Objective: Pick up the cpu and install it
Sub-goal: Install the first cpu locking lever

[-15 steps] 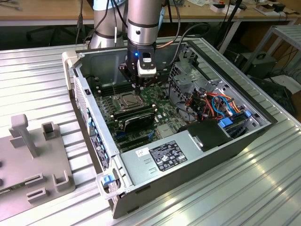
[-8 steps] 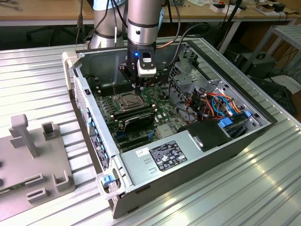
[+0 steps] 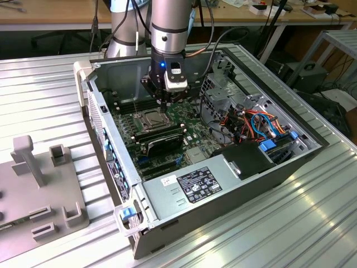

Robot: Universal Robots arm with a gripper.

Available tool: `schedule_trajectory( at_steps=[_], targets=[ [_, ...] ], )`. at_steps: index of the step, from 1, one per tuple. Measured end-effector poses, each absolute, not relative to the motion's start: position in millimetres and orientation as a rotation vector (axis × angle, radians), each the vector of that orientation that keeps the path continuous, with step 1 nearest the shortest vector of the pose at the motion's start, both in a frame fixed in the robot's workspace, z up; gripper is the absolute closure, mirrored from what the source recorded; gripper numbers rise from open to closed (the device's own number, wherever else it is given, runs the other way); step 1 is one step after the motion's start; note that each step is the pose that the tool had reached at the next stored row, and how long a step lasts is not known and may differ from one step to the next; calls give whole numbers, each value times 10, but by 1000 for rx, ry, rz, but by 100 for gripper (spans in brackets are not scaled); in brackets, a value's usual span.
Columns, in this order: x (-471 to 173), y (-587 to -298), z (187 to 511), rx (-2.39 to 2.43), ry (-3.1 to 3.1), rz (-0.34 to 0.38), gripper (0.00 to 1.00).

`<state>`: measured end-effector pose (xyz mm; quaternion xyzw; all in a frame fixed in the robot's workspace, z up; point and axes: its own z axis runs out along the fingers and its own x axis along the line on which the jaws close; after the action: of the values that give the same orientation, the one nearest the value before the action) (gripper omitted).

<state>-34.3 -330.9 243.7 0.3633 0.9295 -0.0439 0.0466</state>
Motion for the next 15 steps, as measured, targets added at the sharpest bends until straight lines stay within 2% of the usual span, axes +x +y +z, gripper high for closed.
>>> schedule_trajectory(
  at_steps=[15],
  targets=[
    [-343, -3309, 2438, 1072, 2850, -132, 89]
  ],
)
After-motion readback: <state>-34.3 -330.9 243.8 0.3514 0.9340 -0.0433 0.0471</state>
